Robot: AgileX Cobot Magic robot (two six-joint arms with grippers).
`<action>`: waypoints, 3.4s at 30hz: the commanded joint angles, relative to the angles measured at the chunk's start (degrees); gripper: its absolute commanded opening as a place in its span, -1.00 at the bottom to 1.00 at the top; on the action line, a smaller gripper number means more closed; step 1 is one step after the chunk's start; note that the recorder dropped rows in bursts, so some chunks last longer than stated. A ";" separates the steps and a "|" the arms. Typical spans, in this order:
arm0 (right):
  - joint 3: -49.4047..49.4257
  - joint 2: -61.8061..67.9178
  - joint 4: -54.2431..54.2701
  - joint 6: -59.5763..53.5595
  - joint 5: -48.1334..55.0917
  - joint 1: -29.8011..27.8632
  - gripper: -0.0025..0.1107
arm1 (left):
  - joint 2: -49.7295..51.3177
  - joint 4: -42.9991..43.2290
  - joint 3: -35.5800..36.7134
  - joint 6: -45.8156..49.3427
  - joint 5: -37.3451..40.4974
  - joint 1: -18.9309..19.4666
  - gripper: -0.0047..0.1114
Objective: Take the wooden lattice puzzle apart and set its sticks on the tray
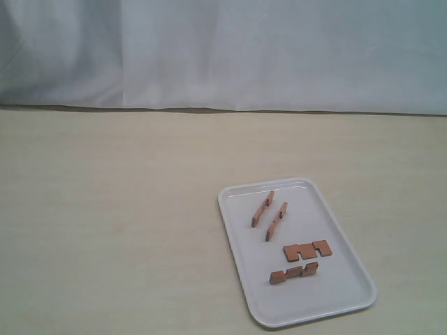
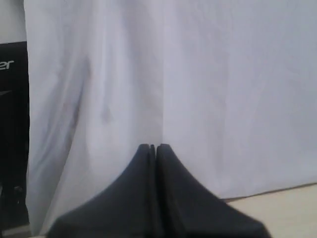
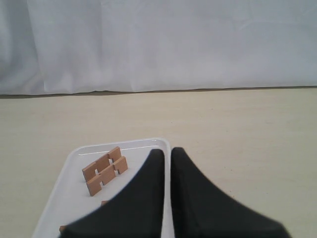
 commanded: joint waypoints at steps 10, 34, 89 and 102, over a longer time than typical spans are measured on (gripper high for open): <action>0.16 -0.24 -0.46 -0.43 0.15 0.08 -0.88 | -8.53 -4.37 1.89 -2.55 0.13 0.07 -0.92; 0.16 -0.24 -0.46 -0.43 0.15 0.08 -0.88 | -8.53 -17.86 23.45 -2.31 -2.94 0.07 -0.92; 0.16 -0.24 -0.46 -0.43 0.15 0.08 -0.88 | -8.53 0.12 24.66 -12.80 7.01 0.07 -0.92; 0.16 -0.24 -0.46 -0.43 0.15 0.08 -0.88 | -8.53 0.12 24.66 -12.80 7.02 0.32 -0.92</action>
